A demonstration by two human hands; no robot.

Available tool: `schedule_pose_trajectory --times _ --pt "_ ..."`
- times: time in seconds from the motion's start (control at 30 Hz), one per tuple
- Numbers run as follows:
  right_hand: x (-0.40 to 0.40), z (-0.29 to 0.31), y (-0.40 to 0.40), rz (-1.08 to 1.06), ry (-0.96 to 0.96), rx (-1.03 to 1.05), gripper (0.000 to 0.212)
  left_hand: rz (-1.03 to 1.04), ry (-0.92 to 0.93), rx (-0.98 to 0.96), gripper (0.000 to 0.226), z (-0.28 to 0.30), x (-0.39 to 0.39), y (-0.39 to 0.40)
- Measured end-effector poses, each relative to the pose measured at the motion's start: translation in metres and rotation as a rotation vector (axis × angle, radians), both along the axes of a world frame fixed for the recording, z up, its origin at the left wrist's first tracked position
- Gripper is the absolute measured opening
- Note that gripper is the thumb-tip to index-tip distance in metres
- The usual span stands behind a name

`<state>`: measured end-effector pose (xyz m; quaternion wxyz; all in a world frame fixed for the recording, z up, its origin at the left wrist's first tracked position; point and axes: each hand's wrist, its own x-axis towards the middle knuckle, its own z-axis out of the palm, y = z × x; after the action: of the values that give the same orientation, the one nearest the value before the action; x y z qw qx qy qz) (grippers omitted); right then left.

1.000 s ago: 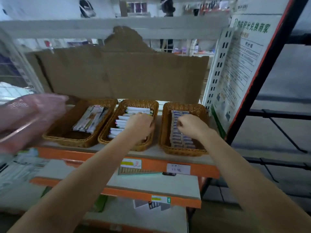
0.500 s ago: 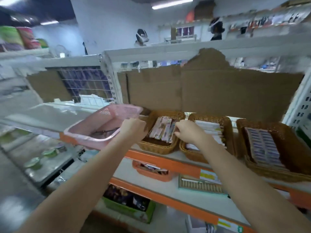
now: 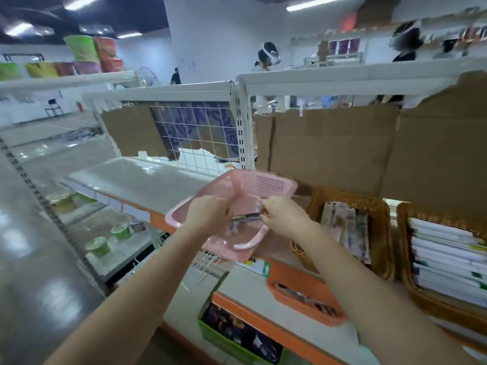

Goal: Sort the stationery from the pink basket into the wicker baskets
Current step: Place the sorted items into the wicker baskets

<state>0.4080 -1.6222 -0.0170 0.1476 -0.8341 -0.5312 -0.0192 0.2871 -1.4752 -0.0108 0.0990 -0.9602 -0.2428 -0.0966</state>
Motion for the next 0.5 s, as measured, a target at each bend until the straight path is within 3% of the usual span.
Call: schedule_pose_trajectory --times 0.13,0.5 --pt "0.014 -0.011 0.046 0.011 -0.017 -0.022 0.018 -0.013 0.002 0.005 0.034 -0.010 0.012 0.040" --pt "0.057 -0.037 0.124 -0.014 0.012 -0.356 0.016 -0.187 0.104 0.006 0.036 -0.033 0.046 0.116"
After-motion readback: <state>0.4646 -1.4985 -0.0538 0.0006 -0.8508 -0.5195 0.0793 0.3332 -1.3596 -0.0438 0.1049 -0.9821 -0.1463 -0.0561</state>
